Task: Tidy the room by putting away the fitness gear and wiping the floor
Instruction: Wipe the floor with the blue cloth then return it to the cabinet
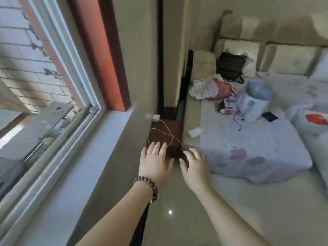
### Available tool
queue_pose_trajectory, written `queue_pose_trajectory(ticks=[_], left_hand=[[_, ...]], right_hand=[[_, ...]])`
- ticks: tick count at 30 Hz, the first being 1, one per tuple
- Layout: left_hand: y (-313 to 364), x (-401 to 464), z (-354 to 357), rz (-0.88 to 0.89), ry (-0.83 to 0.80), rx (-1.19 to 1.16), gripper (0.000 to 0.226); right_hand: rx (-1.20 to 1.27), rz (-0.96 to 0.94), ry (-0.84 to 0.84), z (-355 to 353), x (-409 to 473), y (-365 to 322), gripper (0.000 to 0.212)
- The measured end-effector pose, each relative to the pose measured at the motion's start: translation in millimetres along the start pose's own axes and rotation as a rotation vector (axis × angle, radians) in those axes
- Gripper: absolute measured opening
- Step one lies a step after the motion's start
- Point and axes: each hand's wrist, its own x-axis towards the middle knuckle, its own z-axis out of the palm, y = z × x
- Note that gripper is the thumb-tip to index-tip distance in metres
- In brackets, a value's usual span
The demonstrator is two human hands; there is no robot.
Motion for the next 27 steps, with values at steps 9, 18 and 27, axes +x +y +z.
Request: queue_pose_trajectory(ticks=[9, 18, 27], left_hand=[[190.3, 0.3, 76.6, 0.459, -0.25, 0.048, 0.063], [427.3, -85.1, 161.4, 0.923, -0.463, 0.072, 0.065], [589.6, -192.6, 211.9, 1.336, -0.558, 0.122, 0.063]], right_hand=[[-0.071, 0.445, 0.151, -71.0, -88.5, 165.0, 0.028], [-0.102, 0.988, 0.319, -181.9, -251.7, 327.6, 0.036], [-0.101, 1.436, 0.5, -253.4, -403.1, 399.3, 0.041]])
